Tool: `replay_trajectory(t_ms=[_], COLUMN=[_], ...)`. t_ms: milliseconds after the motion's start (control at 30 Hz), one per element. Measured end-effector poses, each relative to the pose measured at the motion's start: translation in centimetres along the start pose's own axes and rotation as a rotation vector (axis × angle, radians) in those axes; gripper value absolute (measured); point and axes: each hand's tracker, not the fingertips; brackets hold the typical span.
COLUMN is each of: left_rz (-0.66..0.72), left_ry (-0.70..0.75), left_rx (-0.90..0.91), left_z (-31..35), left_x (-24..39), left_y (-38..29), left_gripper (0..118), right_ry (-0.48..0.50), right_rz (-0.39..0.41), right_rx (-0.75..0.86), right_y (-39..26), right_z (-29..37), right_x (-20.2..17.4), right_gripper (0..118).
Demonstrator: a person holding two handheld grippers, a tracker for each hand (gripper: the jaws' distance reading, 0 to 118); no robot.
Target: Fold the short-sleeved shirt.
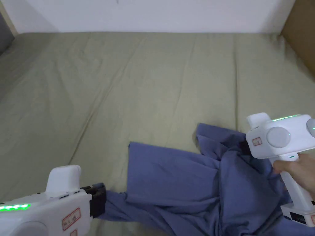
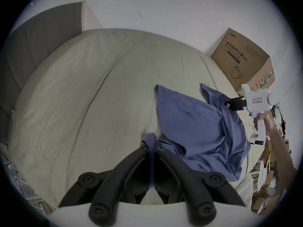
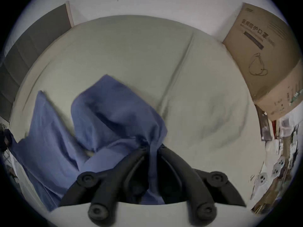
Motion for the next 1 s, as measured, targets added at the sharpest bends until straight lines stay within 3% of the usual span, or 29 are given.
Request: replay_trajectory(t_ms=[67, 233, 467, 567, 667, 800, 1000], left_rz=[-0.023, -0.060, -0.073, -0.111, -0.105, -0.034, -0.032], left_ry=[0.020, 0.053, 0.143, 0.237, 0.281, 0.307, 0.329], left_rx=[0.009, 0.100, 0.273, 0.350, 0.393, 0.473, 0.520], left_z=[0.7, 4.4, 11.2, 14.4, 16.9, 20.0, 22.9], left_x=[0.4, 0.9, -0.5, -0.9, -1.9, -3.7, -4.8], left_y=[0.4, 2.0, 6.1, 7.1, 7.9, 8.9, 10.7], left_gripper=[2, 2, 2, 2, 2, 2, 2], right_ry=[-0.012, -0.081, -0.183, -0.171, -0.181, -0.173, -0.121], right_rz=[-0.081, -0.128, -0.266, -0.336, -0.374, -0.370, -0.379], right_rx=[0.040, 0.174, 0.341, 0.386, 0.422, 0.415, 0.429], right_y=[0.4, 1.0, -0.5, -2.0, -3.8, -4.2, -3.7], right_z=[2.3, 10.9, 23.3, 27.0, 30.0, 31.2, 32.2], right_x=[1.3, 5.3, 12.8, 15.1, 15.5, 16.3, 15.2], right_gripper=[5, 4, 5, 5, 5, 5, 5])
